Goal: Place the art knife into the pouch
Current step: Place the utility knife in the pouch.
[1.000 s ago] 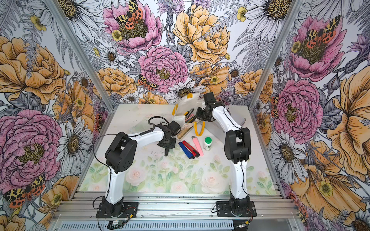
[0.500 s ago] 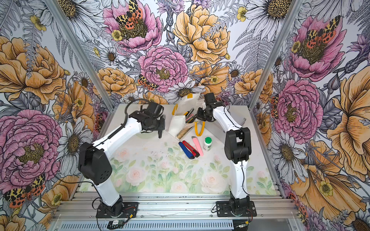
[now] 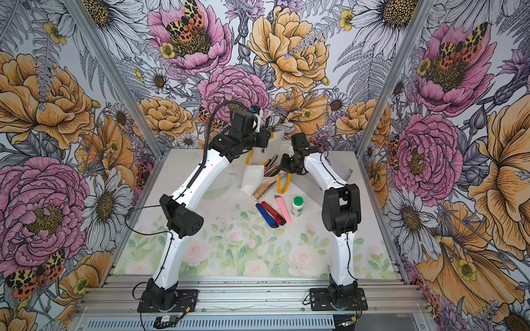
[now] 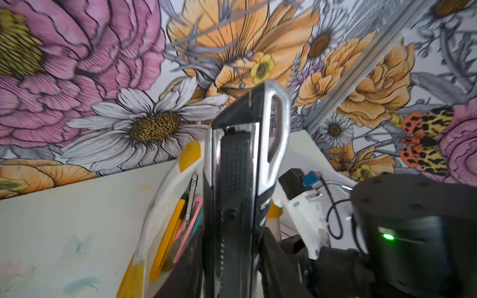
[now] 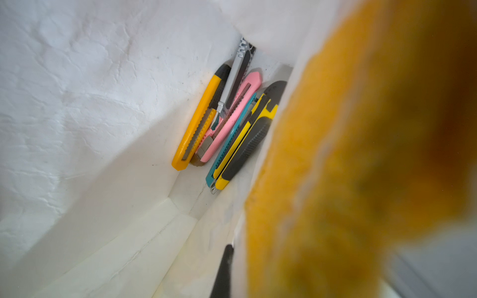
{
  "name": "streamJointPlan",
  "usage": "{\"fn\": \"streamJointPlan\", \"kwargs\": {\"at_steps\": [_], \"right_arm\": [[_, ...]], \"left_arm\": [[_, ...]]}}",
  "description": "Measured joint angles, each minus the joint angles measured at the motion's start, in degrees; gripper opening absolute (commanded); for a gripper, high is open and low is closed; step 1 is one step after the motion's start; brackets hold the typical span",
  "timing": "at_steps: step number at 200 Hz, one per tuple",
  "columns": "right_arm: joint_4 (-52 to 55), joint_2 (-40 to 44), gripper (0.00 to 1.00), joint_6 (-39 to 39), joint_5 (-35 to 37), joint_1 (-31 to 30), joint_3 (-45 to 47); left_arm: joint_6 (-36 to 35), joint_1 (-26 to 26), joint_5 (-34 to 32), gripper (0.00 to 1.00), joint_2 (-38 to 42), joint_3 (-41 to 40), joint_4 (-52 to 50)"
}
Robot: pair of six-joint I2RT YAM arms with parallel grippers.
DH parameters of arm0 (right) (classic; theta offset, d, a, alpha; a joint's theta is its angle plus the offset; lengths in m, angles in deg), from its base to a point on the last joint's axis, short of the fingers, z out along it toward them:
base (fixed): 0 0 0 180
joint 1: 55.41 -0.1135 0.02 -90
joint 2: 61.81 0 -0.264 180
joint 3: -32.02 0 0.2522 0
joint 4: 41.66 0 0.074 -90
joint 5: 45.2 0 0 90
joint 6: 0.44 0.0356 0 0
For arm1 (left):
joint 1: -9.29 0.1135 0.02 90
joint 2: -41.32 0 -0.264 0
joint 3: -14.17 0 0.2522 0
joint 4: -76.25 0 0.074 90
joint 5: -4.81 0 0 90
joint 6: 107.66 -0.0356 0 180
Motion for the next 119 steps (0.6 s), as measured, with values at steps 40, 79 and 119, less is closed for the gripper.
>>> {"fn": "streamJointPlan", "kwargs": {"at_steps": [40,79,119], "right_arm": [[0.2,0.3,0.00,0.0,0.5,-0.2,0.3],[0.0,0.3,0.00,0.2,0.8,-0.3,0.3],[0.1,0.3,0.00,0.2,0.8,-0.3,0.2]], "left_arm": [[-1.3,0.2,0.5,0.90,-2.6,-0.7,-2.2],[-2.2,0.0,-0.4,0.92,5.5,-7.8,-1.9],[-0.7,-1.6,-2.4,0.94,21.1,-27.4,-0.2]]}}
